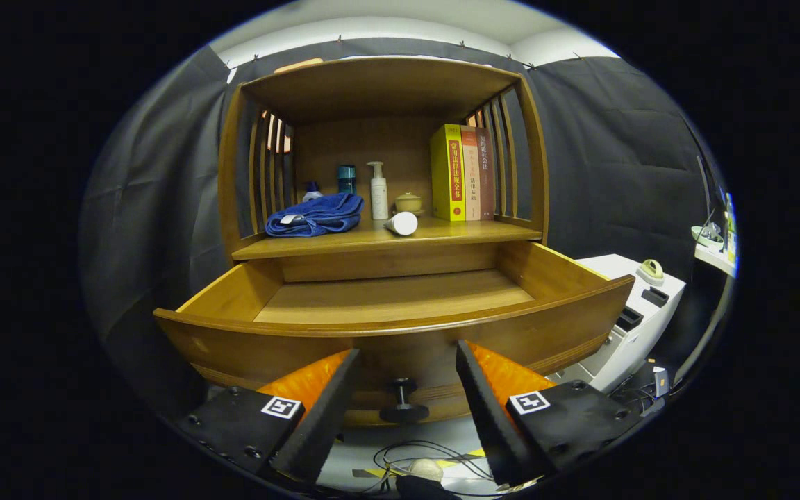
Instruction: Pull open the drawer, take out the items inside it, and place them on the countertop above the cabinet.
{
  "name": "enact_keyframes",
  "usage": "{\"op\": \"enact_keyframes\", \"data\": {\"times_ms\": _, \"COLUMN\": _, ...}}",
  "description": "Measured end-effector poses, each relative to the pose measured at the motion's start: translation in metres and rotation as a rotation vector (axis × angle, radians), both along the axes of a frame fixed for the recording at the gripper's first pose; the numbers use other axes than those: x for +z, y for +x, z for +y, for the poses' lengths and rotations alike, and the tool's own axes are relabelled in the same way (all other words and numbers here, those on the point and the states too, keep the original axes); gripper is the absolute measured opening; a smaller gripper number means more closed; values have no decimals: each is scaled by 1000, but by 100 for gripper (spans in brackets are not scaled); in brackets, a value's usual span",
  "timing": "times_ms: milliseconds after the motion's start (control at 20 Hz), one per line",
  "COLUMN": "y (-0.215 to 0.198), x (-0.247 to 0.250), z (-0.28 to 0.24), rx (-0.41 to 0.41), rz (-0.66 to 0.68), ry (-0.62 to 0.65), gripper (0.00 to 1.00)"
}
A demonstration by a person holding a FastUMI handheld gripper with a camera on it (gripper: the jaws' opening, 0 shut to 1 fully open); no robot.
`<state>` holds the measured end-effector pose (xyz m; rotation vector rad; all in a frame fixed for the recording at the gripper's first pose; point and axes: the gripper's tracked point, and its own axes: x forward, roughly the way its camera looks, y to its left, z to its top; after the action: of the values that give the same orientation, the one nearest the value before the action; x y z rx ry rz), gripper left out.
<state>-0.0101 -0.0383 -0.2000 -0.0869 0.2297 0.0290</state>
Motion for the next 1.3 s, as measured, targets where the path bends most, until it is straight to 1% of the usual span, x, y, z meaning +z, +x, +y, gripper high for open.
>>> {"op": "enact_keyframes", "data": {"times_ms": 350, "y": 39, "x": -1, "z": 3, "rx": 1, "rz": 20, "ry": 2, "gripper": 94}}
{"op": "enact_keyframes", "data": {"times_ms": 450, "y": 55, "x": 4, "z": 5, "rx": -1, "rz": 8, "ry": 9, "gripper": 94}}
{"op": "enact_keyframes", "data": {"times_ms": 500, "y": 61, "x": -1, "z": 6, "rx": -5, "rz": 30, "ry": 0, "gripper": 94}}
{"op": "enact_keyframes", "data": {"times_ms": 550, "y": 67, "x": 0, "z": 6, "rx": -7, "rz": 23, "ry": 2, "gripper": 94}}
{"op": "enact_keyframes", "data": {"times_ms": 650, "y": 75, "x": -16, "z": 10, "rx": -15, "rz": 27, "ry": 14, "gripper": 94}}
{"op": "enact_keyframes", "data": {"times_ms": 750, "y": 89, "x": -22, "z": 11, "rx": -19, "rz": 28, "ry": 27, "gripper": 94}}
{"op": "enact_keyframes", "data": {"times_ms": 1000, "y": 110, "x": -27, "z": 13, "rx": 3, "rz": 32, "ry": 33, "gripper": 95}}
{"op": "enact_keyframes", "data": {"times_ms": 1300, "y": 132, "x": -29, "z": 15, "rx": -8, "rz": 44, "ry": 31, "gripper": 94}}
